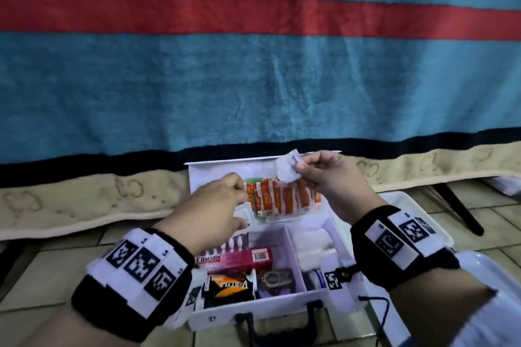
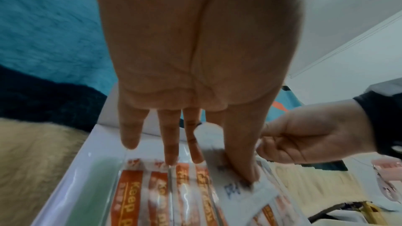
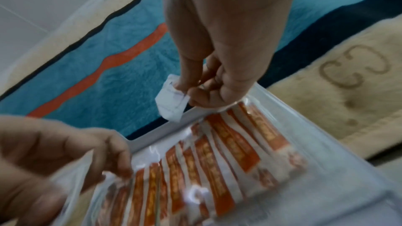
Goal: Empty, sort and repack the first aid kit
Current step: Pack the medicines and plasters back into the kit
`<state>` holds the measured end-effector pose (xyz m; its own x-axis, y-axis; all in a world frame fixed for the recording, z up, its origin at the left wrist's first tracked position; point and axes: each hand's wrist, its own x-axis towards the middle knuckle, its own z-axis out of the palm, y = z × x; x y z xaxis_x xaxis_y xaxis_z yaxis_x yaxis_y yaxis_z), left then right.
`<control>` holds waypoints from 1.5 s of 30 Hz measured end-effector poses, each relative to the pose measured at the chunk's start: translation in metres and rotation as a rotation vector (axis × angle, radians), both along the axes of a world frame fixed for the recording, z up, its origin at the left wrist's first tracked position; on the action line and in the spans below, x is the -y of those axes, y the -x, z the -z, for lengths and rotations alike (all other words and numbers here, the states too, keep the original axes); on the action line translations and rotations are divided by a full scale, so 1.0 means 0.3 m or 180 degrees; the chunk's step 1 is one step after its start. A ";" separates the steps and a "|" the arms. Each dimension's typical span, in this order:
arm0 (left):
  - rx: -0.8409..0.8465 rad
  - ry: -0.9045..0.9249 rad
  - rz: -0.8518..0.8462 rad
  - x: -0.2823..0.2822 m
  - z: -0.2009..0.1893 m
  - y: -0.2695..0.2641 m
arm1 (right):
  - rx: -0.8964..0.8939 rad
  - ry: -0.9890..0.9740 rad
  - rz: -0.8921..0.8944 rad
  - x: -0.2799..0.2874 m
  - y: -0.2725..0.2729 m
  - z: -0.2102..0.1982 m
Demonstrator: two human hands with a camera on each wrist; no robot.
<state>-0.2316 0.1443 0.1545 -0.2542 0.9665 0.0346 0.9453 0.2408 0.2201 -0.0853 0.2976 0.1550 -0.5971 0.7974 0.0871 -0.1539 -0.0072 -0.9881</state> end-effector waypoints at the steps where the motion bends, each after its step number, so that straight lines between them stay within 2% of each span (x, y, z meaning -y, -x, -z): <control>1: 0.0028 0.0029 0.0006 0.000 0.002 -0.001 | -0.0046 -0.0026 -0.0024 -0.007 0.012 -0.013; 4: 0.0143 0.0028 -0.0020 0.003 0.003 -0.007 | 0.0326 -0.0624 -0.0116 -0.014 0.055 -0.023; 13: 0.0319 -0.0097 -0.0152 0.008 0.001 -0.019 | 0.2206 -0.2849 -0.0440 -0.019 0.087 -0.048; 17: 0.0401 -0.0263 -0.0269 0.008 -0.006 -0.025 | 0.2618 -0.3374 -0.0656 0.001 0.103 -0.062; 20: 0.0412 -0.0312 -0.0358 0.007 -0.010 -0.031 | 0.2717 -0.3360 -0.0715 -0.002 0.100 -0.084; 25: 0.0338 -0.0244 -0.0466 0.006 -0.013 -0.042 | 0.3159 -0.3731 -0.0885 0.030 0.125 -0.064; 34: 0.0428 -0.0424 -0.0764 -0.001 -0.019 -0.065 | 0.3140 -0.4138 -0.0836 0.039 0.099 -0.090; 37: 0.0482 -0.0692 -0.0939 -0.016 -0.017 -0.063 | 0.2696 -0.3812 -0.0623 0.010 0.076 -0.106; 40: 0.0699 -0.0844 -0.1162 -0.031 -0.013 -0.057 | 0.1967 -0.2724 -0.0666 0.018 0.044 -0.114; 41: 0.0794 -0.0864 -0.1220 -0.035 -0.011 -0.056 | 0.1875 -0.2458 -0.0841 0.033 0.036 -0.111; 43: 0.0961 -0.0912 -0.1284 -0.040 -0.010 -0.057 | 0.1951 -0.2302 -0.1124 0.063 0.034 -0.090; 45: 0.1056 -0.0936 -0.1280 -0.044 -0.009 -0.059 | 0.2062 -0.2384 -0.0994 0.082 0.044 -0.066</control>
